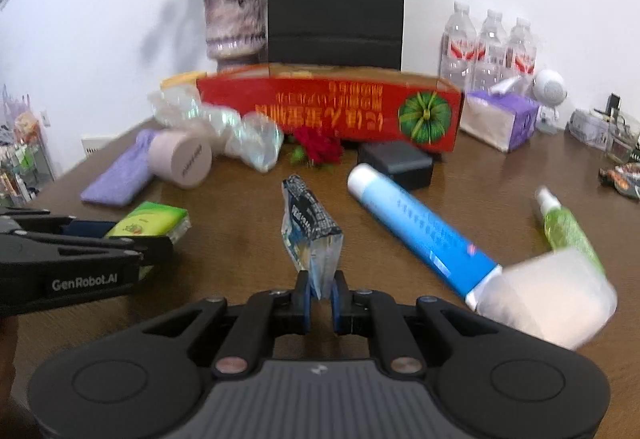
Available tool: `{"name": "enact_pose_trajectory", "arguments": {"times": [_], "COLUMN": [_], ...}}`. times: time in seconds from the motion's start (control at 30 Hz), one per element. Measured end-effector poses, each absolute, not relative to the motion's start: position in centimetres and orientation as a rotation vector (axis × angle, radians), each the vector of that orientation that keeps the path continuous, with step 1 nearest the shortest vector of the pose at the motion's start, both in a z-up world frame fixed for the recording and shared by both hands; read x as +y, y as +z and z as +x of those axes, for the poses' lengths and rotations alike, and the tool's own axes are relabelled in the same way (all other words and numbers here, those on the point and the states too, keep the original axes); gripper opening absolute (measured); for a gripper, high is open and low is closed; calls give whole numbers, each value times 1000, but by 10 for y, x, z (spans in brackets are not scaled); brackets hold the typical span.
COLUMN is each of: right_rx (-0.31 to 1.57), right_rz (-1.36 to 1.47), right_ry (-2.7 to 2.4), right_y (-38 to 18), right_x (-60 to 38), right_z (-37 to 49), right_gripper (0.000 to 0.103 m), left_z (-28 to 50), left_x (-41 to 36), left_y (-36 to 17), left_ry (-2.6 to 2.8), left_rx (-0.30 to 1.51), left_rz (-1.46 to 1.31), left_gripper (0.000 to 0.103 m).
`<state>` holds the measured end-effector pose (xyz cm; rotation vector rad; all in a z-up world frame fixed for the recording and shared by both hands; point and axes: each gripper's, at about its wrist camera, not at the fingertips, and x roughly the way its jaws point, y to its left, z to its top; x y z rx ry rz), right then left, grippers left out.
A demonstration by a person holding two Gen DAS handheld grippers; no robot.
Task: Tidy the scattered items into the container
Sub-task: 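Carry the tissue pack and wipes packet into the box and open both grippers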
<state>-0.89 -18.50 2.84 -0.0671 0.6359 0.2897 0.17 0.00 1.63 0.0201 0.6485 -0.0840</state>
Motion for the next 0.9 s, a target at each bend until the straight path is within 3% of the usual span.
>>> {"name": "enact_pose_trajectory", "arguments": {"times": [0.2, 0.43, 0.6, 0.77, 0.8, 0.83, 0.87, 0.9], "right_rx": [537, 504, 616, 792, 821, 850, 885, 898], "right_rz": [-88, -94, -60, -14, -34, -55, -69, -72], "right_ry": [295, 275, 241, 205, 190, 176, 165, 162], "right_y": [74, 141, 155, 131, 125, 119, 113, 109], "right_x": [-193, -210, -216, -220, -218, -215, -213, -211], "right_z": [23, 131, 226, 303, 312, 321, 328, 331], "right_gripper": [9, 10, 10, 14, 14, 32, 60, 70], "left_z": [46, 176, 263, 317, 322, 328, 330, 331], "left_x": [4, 11, 19, 30, 32, 35, 37, 39], "left_y": [69, 136, 121, 87, 82, 78, 75, 73], "left_ry": [-113, -115, -104, -61, -62, -66, -80, -95], "left_rx": [545, 518, 677, 872, 907, 948, 964, 978], "left_rz": [13, 87, 64, 63, 60, 52, 40, 28], "left_gripper": [46, 46, 46, 47, 51, 65, 70, 78]}}
